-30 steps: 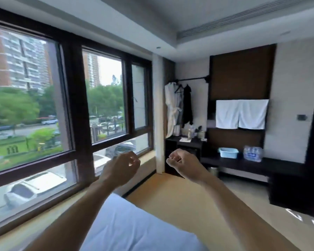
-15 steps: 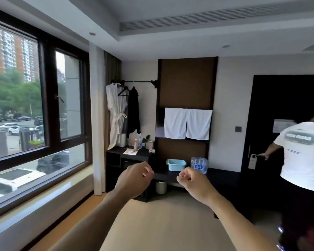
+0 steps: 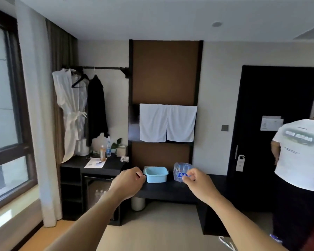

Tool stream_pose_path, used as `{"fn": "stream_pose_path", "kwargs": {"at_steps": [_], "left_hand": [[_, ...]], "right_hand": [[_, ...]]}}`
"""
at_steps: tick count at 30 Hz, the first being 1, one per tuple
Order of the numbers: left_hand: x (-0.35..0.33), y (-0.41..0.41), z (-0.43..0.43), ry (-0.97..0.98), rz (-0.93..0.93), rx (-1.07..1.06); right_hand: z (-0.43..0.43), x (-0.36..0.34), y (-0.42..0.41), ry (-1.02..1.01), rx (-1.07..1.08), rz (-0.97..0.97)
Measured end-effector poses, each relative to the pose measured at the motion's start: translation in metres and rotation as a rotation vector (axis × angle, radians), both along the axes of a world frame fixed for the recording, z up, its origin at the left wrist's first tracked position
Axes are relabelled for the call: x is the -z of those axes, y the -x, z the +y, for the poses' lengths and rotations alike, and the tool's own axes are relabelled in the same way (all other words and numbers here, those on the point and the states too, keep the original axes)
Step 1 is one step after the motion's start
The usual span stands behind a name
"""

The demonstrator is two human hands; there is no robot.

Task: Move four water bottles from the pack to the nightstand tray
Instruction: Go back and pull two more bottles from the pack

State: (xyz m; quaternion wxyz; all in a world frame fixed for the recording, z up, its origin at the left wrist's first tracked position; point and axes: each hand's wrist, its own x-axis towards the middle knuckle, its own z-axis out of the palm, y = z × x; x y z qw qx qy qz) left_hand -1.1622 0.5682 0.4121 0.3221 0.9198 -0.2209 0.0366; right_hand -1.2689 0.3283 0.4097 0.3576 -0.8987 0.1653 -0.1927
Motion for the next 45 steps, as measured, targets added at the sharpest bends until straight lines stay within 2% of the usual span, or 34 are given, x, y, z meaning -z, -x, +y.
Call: {"fn": "stream_pose_path", "kwargs": {"at_steps": [9,18,23,33,39,45], "left_hand": [[0.022,-0.237,-0.190,-0.006,-0.020,0.113],[-0.009,-0.482,-0.396,0.065,0.011,0.119],[0.017,-0.614,-0.476,0.039,0.056,0.114],[0.108,-0.886,-0.650,0.016,0.172,0.238],[0.188,-0.988,-0.758,-0.008,0.278,0.293],[0.312,-1.056,-0.835,-0.079,0.418,0.266]], "right_hand": [[-0.186,0.039,-0.234,0.015,0.105,-0.023],[-0.387,0.016,-0.481,-0.036,0.099,-0.032],[-0.458,0.055,-0.614,-0.061,0.102,-0.033],[-0.609,0.142,-0.863,-0.038,0.119,0.042],[-0.697,0.212,-0.969,-0.057,0.129,0.092],[-0.770,0.321,-1.047,-0.160,0.101,0.177]]}}
